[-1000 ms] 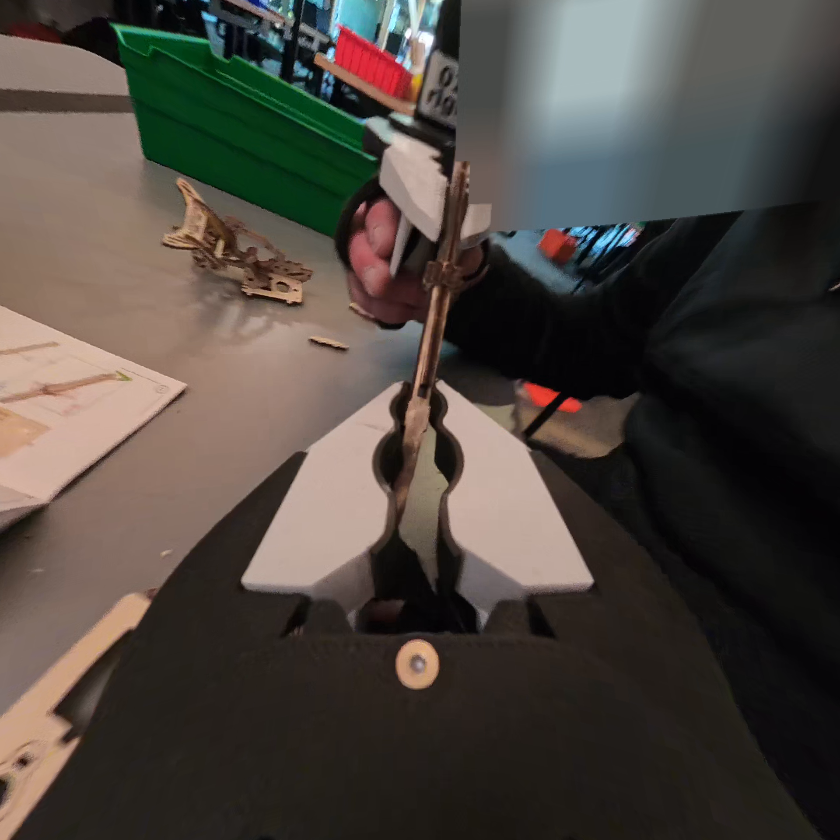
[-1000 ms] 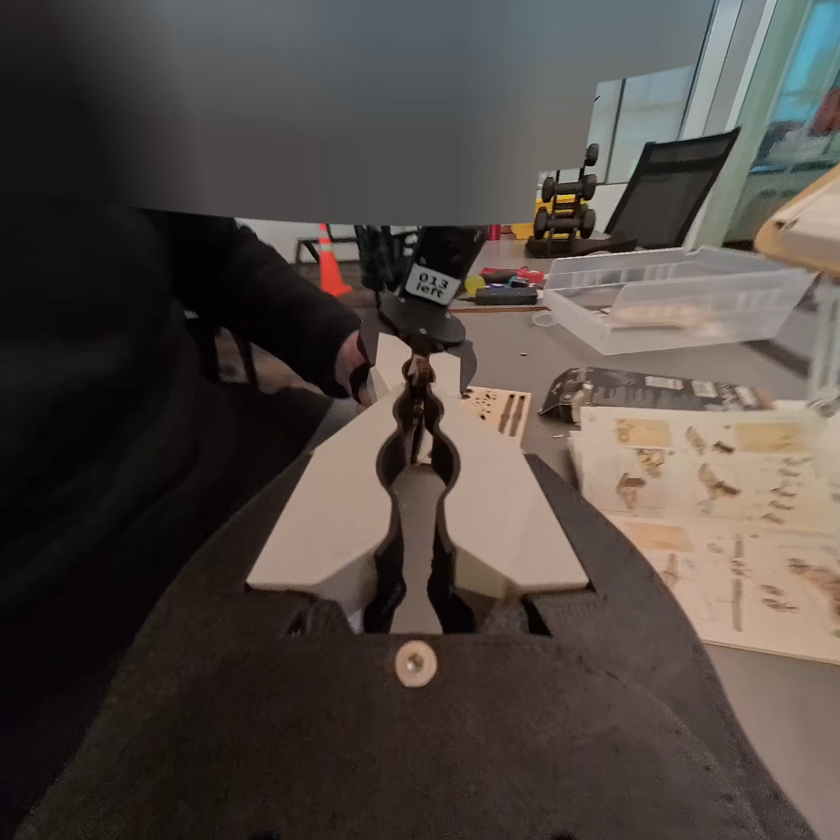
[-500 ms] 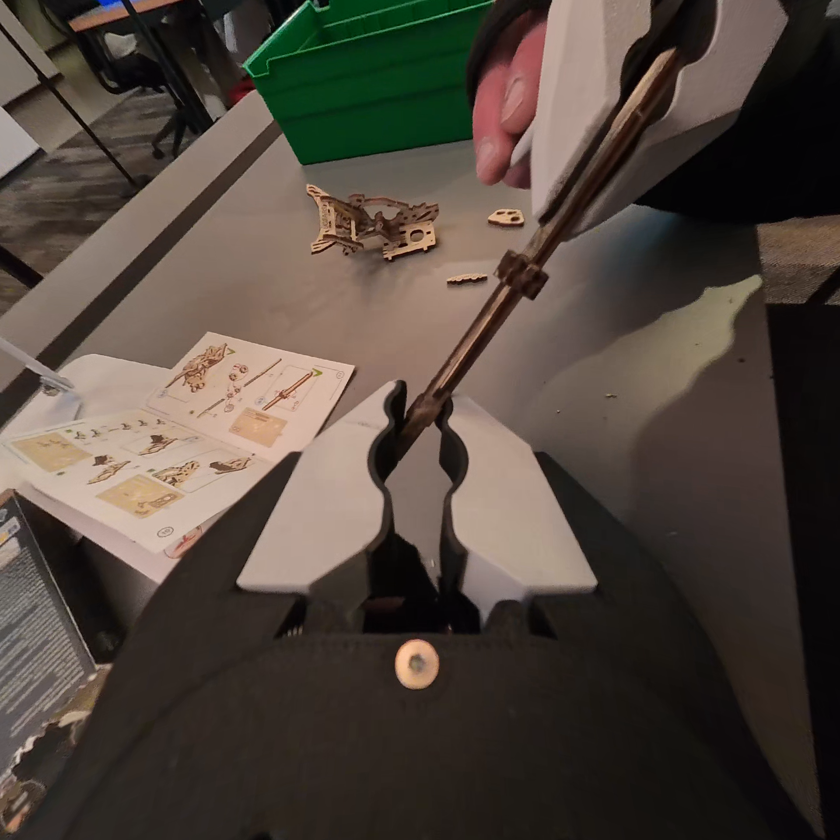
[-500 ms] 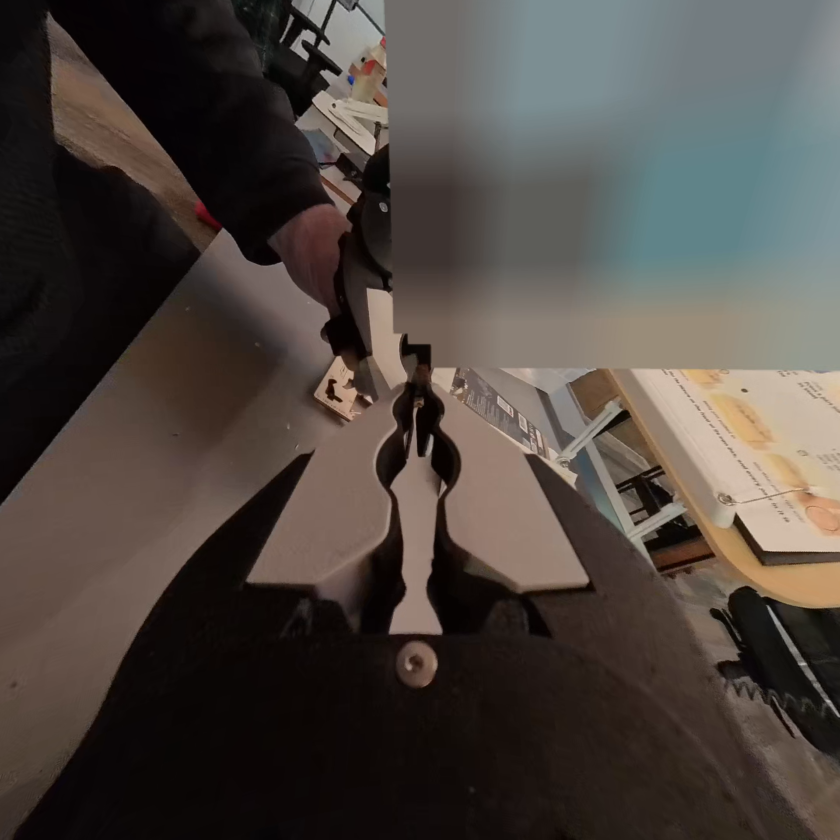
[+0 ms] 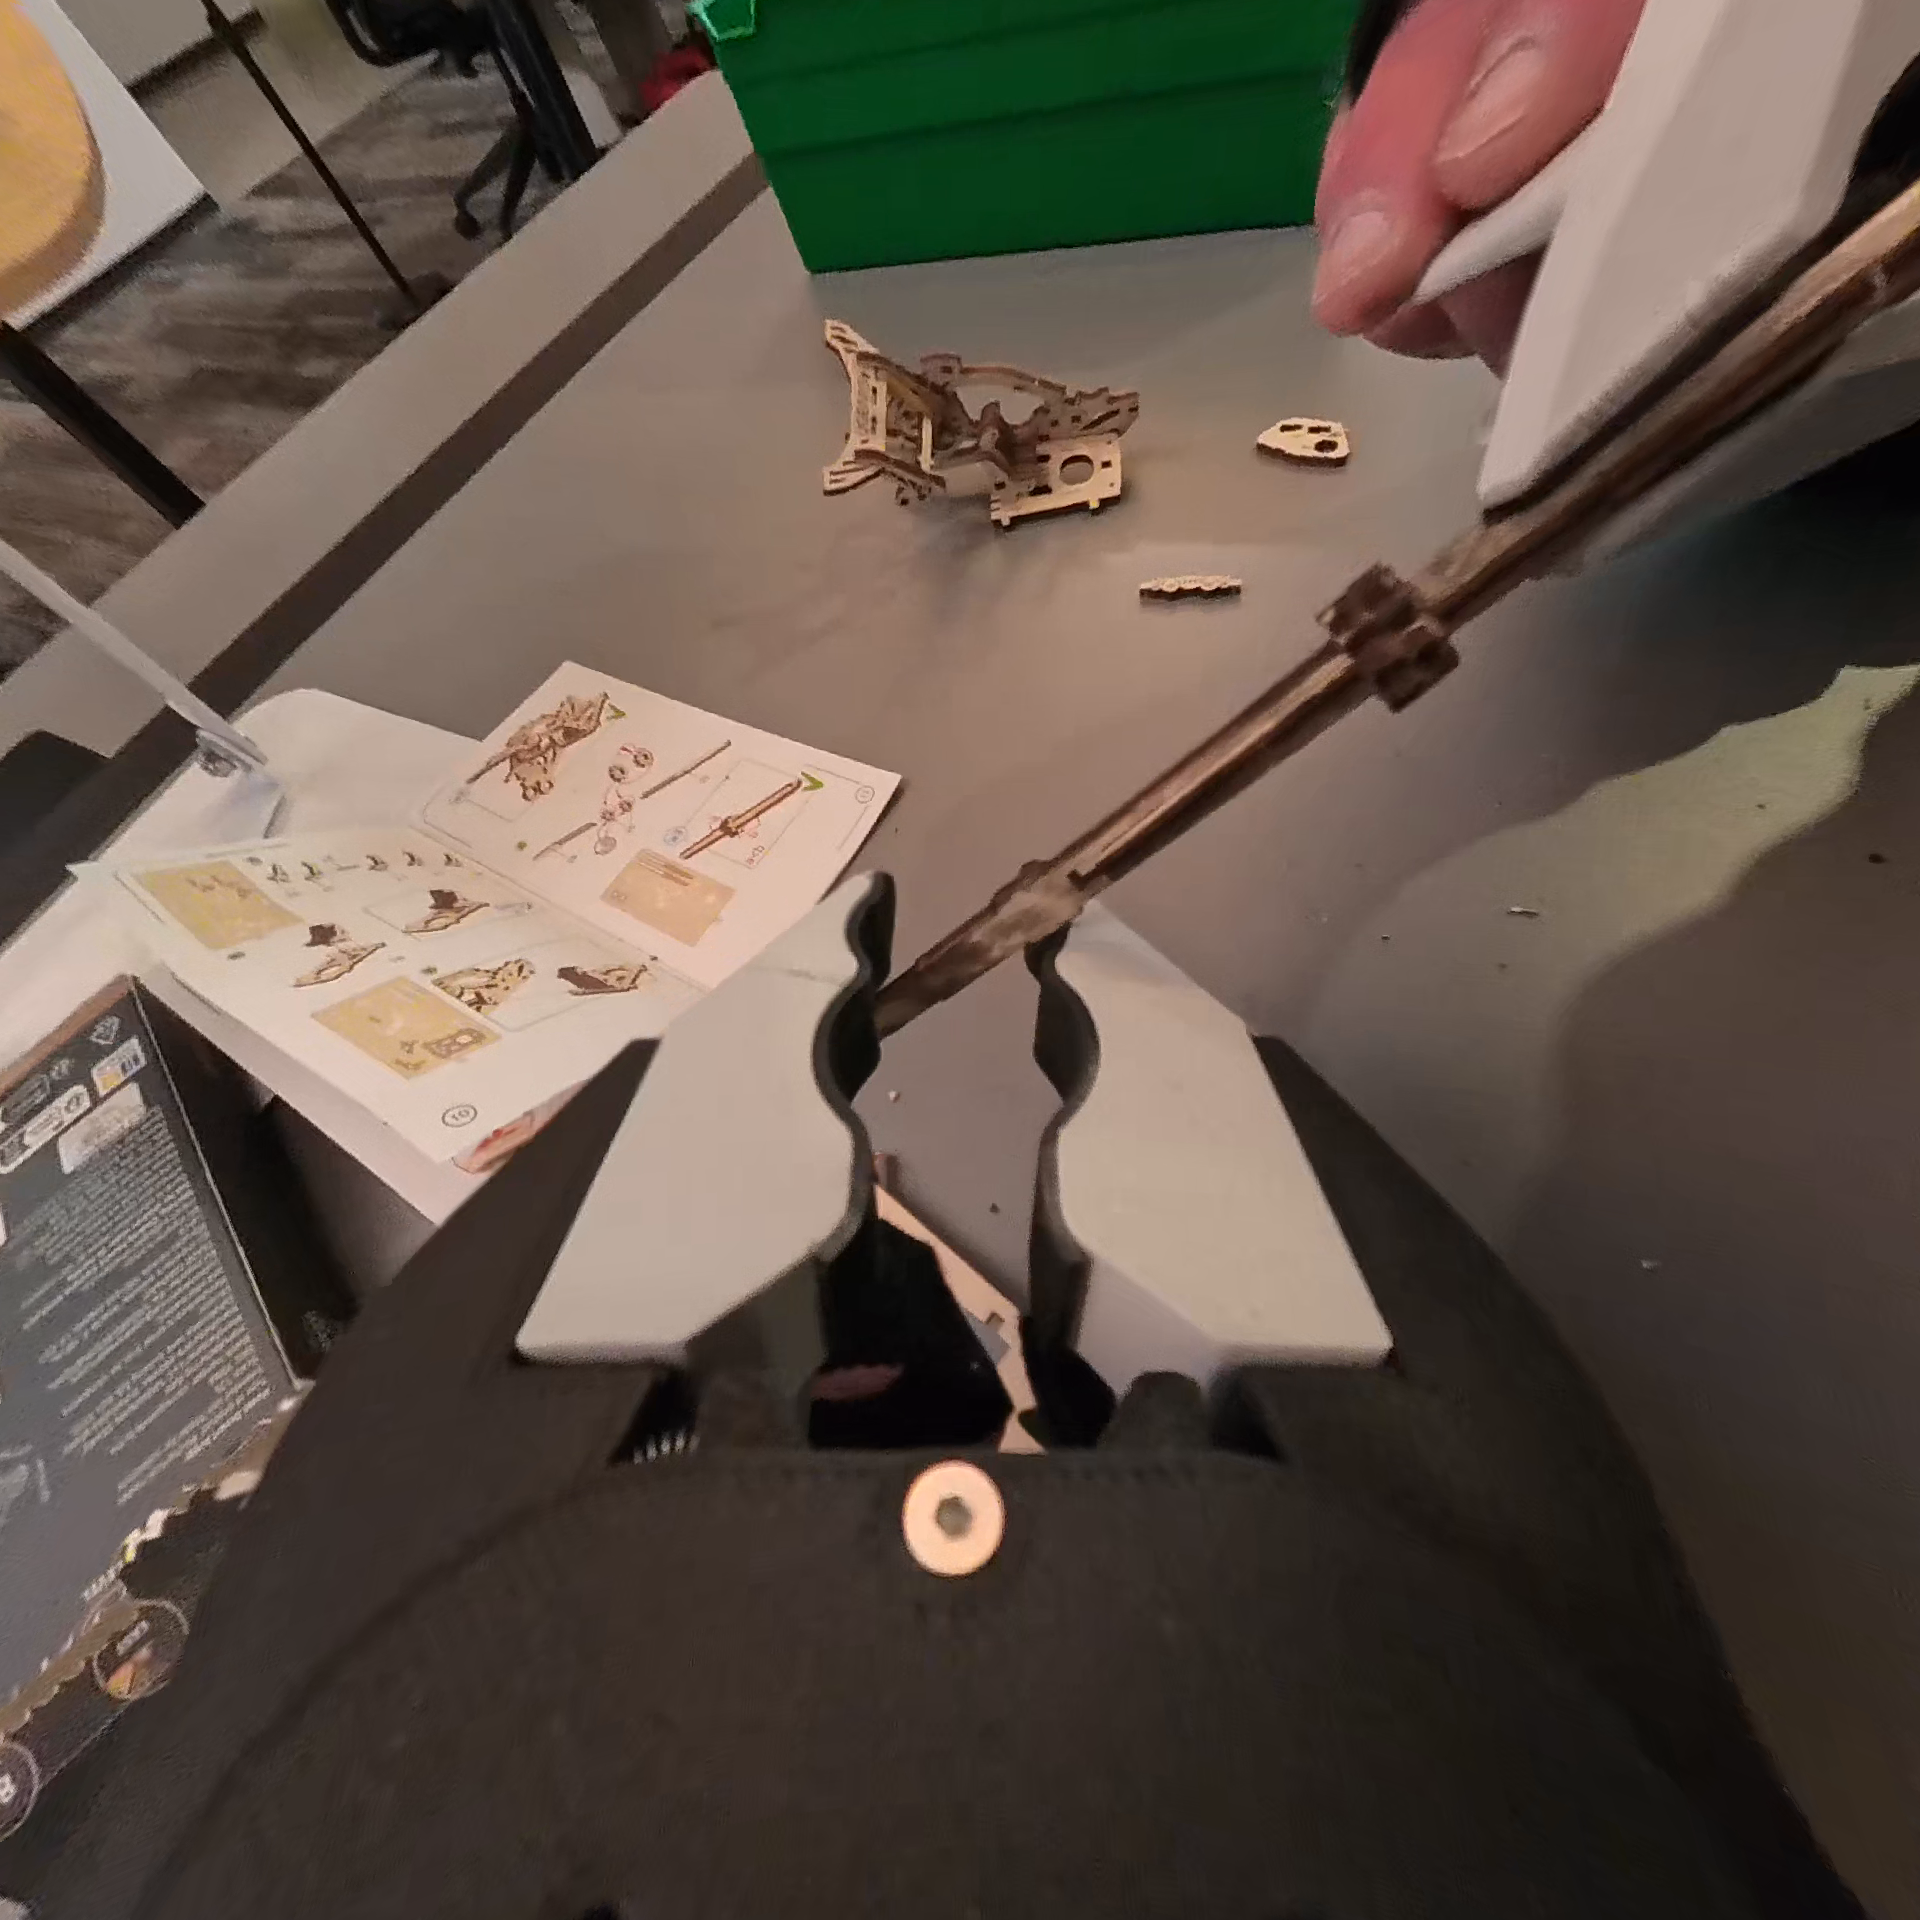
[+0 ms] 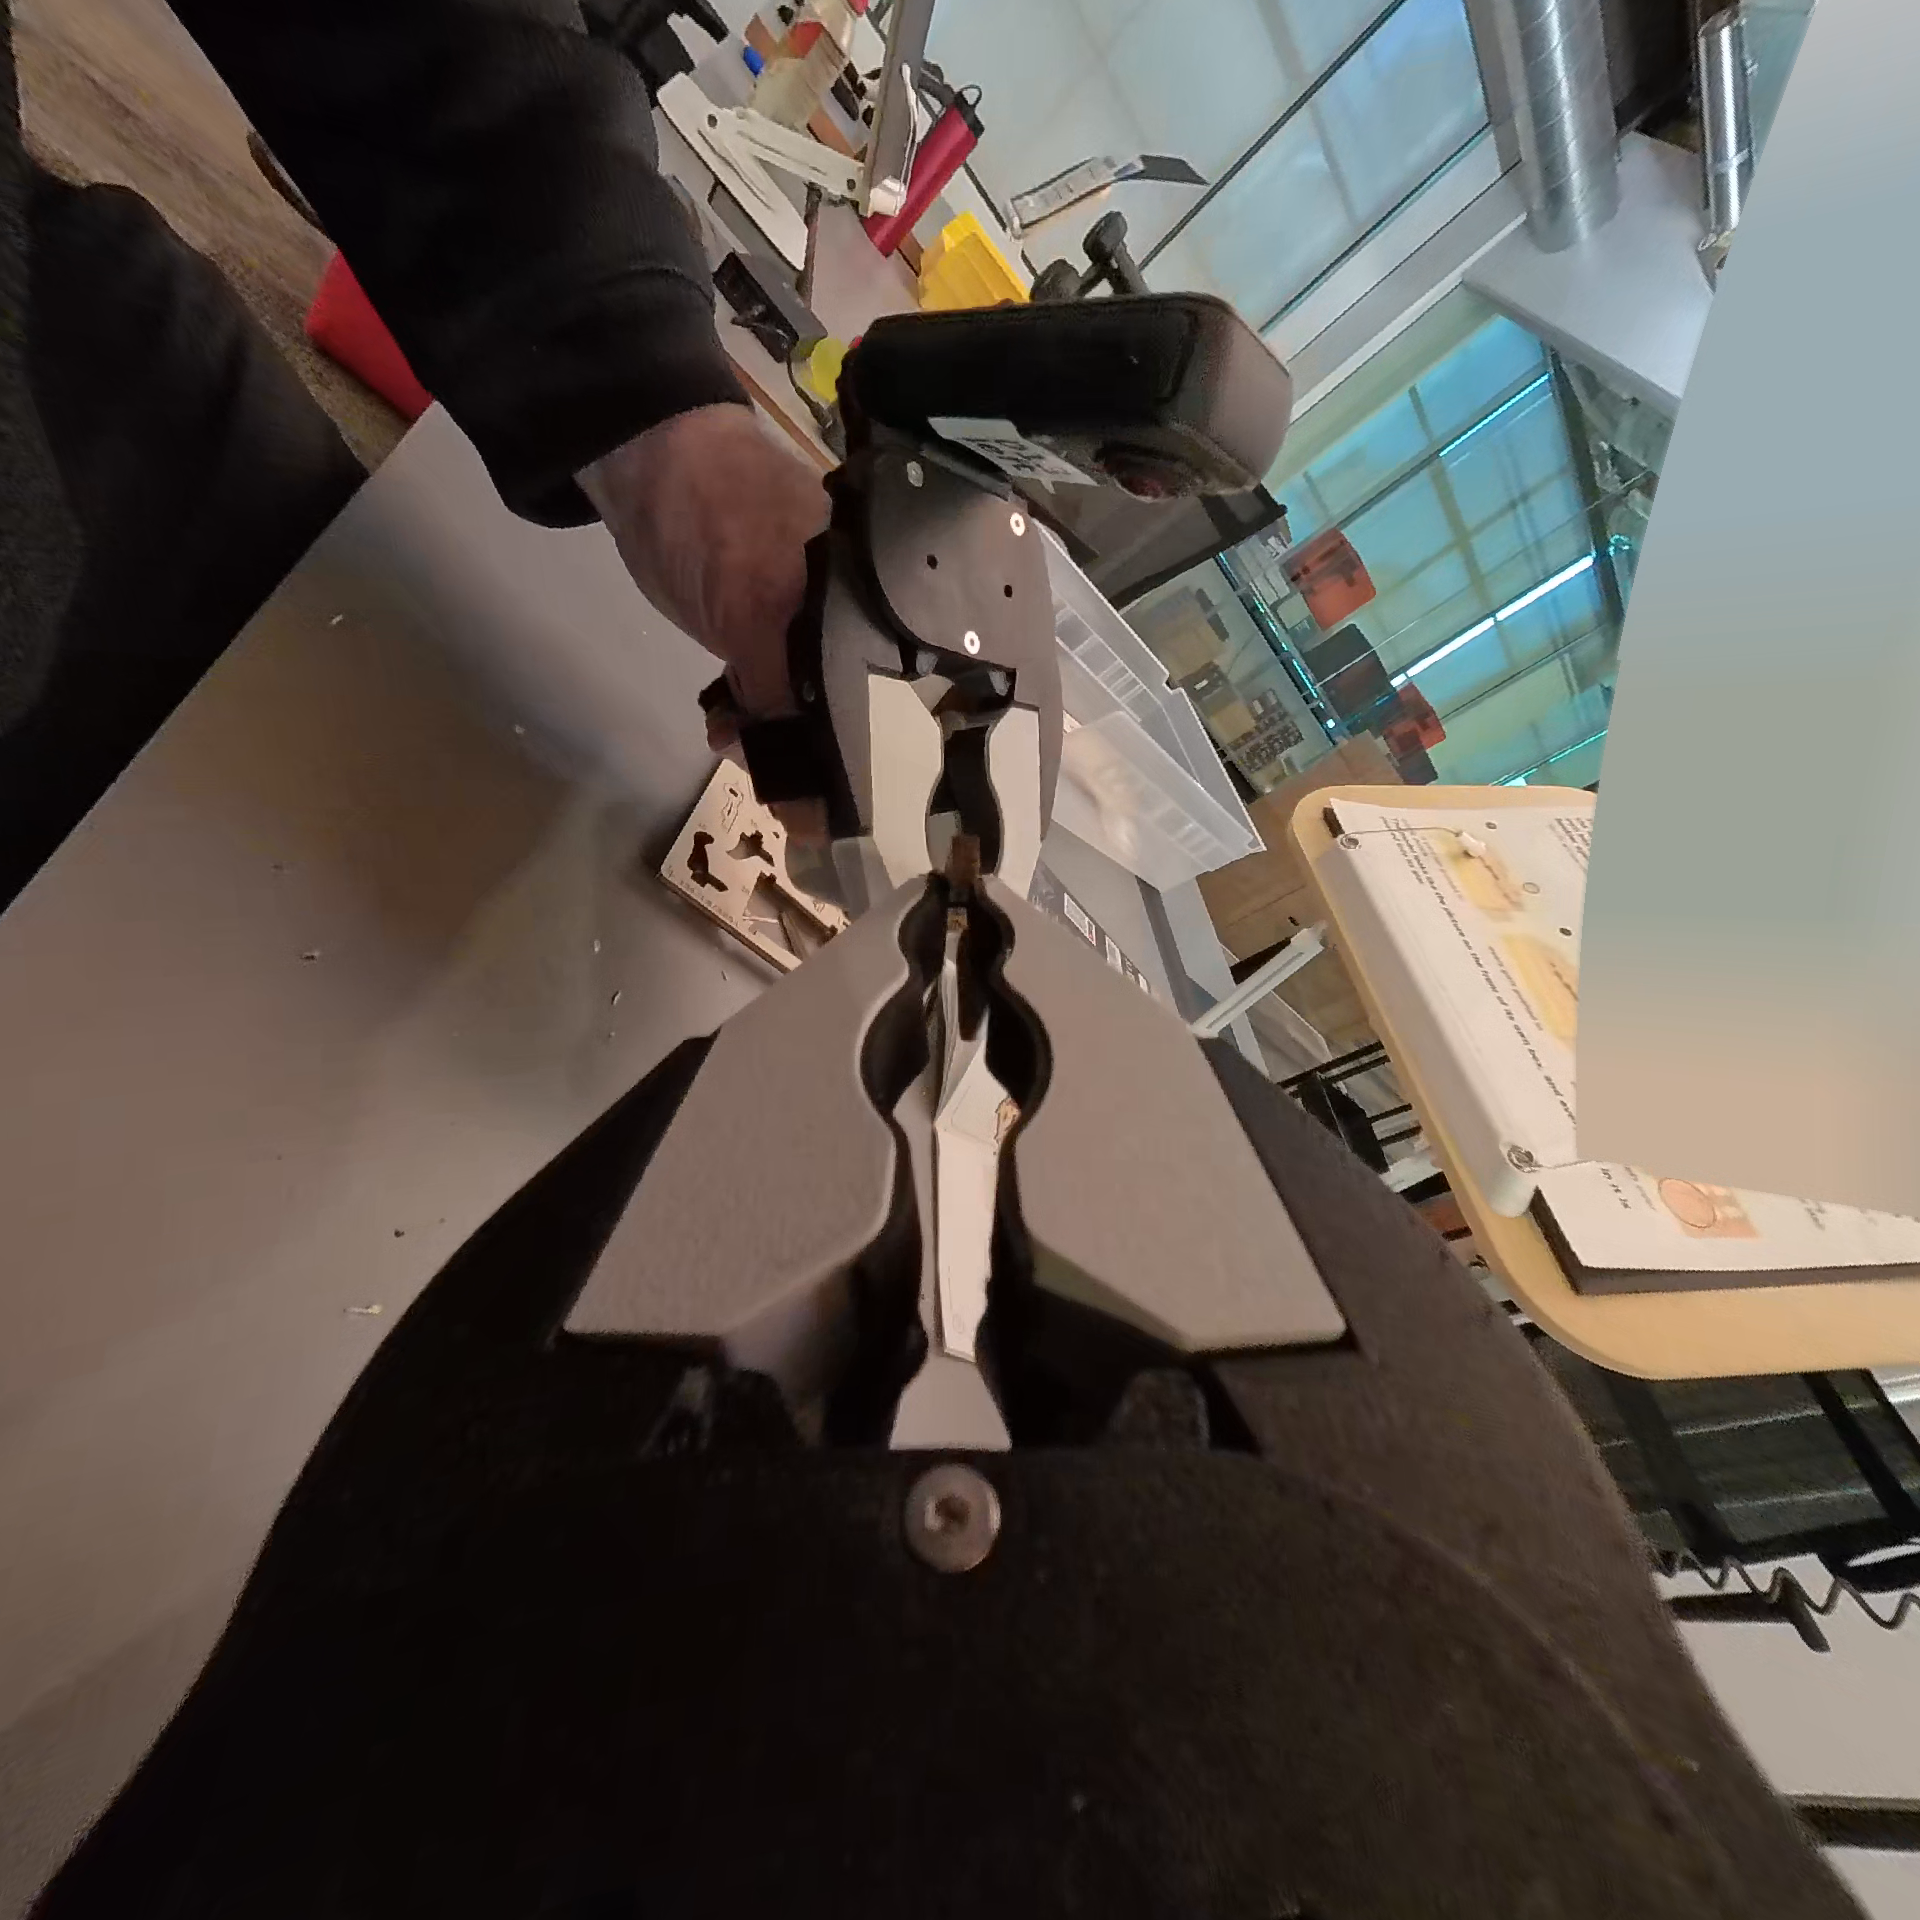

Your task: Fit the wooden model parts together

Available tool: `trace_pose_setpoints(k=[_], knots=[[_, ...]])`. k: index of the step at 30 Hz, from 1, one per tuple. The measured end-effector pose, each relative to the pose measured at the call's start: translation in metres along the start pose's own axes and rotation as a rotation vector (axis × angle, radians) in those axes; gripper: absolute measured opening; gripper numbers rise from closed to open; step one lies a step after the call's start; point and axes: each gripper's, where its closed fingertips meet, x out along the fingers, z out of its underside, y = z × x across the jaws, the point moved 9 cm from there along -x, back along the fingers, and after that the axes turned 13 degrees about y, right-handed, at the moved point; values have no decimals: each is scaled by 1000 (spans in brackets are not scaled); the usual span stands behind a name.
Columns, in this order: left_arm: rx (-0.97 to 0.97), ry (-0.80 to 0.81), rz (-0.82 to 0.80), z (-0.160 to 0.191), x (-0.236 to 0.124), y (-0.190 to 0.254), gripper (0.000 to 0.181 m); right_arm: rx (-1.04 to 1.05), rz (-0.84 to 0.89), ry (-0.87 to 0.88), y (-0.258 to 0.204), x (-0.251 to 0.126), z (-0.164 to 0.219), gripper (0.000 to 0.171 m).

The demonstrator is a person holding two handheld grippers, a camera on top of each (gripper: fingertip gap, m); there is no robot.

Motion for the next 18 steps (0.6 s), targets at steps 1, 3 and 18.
trace_pose_setpoints(k=[1, 3, 18], knots=[[3, -12, 0, 0, 1, 0, 23, -5, -1, -4, -1, 0, 0, 0], [-2, -33, 1, 2, 3, 1, 22, -10, -6, -11, -2, 1, 1, 1], [-148, -108, -25, 16, 8, -4, 18, -19, 1, -23, -5, 3, 2, 1]])
